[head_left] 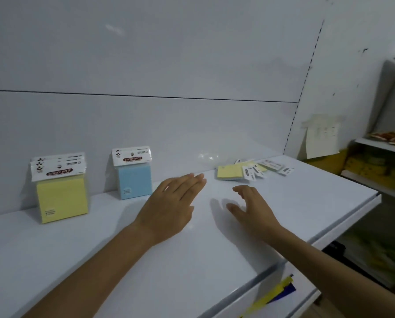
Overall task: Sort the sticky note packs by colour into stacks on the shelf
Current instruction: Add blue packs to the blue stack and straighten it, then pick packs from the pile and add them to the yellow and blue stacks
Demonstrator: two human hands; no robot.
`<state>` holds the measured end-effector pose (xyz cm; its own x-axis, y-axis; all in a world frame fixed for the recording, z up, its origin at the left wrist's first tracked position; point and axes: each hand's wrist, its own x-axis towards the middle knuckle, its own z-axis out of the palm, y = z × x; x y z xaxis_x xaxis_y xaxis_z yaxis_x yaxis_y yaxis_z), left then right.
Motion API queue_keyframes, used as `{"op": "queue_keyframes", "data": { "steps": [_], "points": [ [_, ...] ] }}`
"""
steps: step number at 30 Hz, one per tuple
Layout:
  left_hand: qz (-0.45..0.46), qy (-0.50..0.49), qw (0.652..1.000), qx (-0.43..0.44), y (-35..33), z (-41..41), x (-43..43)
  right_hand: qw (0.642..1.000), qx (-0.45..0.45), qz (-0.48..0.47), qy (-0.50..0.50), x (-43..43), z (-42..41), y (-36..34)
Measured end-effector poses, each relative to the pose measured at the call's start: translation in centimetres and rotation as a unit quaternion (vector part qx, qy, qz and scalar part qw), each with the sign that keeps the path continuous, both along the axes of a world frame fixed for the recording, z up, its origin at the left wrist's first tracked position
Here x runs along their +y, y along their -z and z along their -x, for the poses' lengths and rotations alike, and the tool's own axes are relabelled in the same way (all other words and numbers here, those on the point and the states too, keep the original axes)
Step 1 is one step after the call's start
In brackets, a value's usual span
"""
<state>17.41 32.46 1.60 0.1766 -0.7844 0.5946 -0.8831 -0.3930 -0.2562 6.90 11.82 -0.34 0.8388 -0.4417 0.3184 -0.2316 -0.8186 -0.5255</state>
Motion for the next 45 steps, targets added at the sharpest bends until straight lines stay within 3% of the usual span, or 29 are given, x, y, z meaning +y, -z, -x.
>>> {"op": "queue_keyframes", "data": {
  "steps": [7,15,21,28,33,38,41,45],
  "points": [
    [-0.041,0.028,0.999,-0.004,-2.2,6.1,-10.4,0.996,0.018,0.084,-0.002,-7.4,5.9,-0.8],
    [-0.036,-0.015,0.99,0.135,1.8,13.5,-25.9,0.998,0.019,0.06,-0.001,-20.1,14.1,0.5],
    [-0.02,-0.053,0.977,0.207,3.2,15.8,-30.6,0.998,-0.017,0.051,-0.031,-25.9,16.3,1.9],
    [0.014,-0.117,0.957,0.264,2.6,12.6,-32.4,0.991,-0.08,0.05,-0.096,-27.6,12.1,1.6],
    [0.011,-0.213,0.941,0.263,2.2,6.3,-33.9,0.982,-0.063,0.087,-0.155,-28.5,8.2,1.4],
    [-0.031,-0.256,0.907,0.333,3.0,2.0,-37.1,0.978,-0.03,0.099,-0.179,-31.6,4.2,0.5],
    [-0.053,-0.263,0.907,0.324,3.9,1.3,-37.6,0.984,-0.033,0.041,-0.168,-33.7,1.7,0.6],
    [-0.005,-0.247,0.928,0.279,4.0,1.5,-37.3,0.984,-0.036,-0.035,-0.173,-34.7,-3.4,0.4]
  ]
}}
